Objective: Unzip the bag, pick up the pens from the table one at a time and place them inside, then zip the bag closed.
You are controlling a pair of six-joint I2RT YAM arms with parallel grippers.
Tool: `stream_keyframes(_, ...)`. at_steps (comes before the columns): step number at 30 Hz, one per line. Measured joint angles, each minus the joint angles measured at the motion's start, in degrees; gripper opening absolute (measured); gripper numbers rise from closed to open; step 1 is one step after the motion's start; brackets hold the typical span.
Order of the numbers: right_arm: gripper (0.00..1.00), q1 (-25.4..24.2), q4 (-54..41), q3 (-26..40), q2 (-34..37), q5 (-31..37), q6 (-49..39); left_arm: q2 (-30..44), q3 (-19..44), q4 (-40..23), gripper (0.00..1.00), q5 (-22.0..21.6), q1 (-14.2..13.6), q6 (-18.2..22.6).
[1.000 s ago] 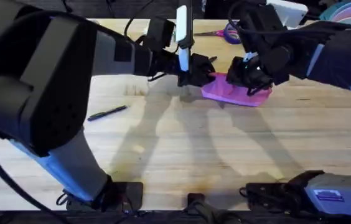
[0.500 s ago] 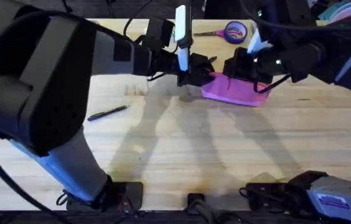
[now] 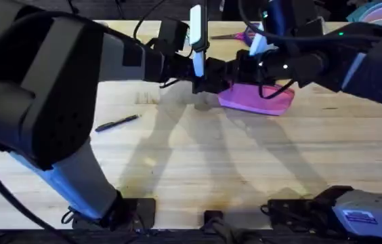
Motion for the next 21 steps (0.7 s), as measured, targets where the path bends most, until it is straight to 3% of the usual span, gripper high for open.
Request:
stream_keyframes(7, 0.051, 0.6, 0.3, 0.0, 0.2, -0.1, -0.4, 0.0, 0.0, 0.0, 0.042, 0.2, 0.0, 0.0)
stream_keyframes(14, 0.963, 0.5, -2.0, 0.2, -2.5, 1.0, -5.7, 0.0, 0.0, -0.2, 0.042, 0.2, -0.1, 0.1)
stream_keyframes(21, 0.997, 1.6, -12.6, 0.2, -10.7, 4.1, -13.4, 0.0, 0.0, 0.0, 0.042, 0.2, -0.2, 0.0)
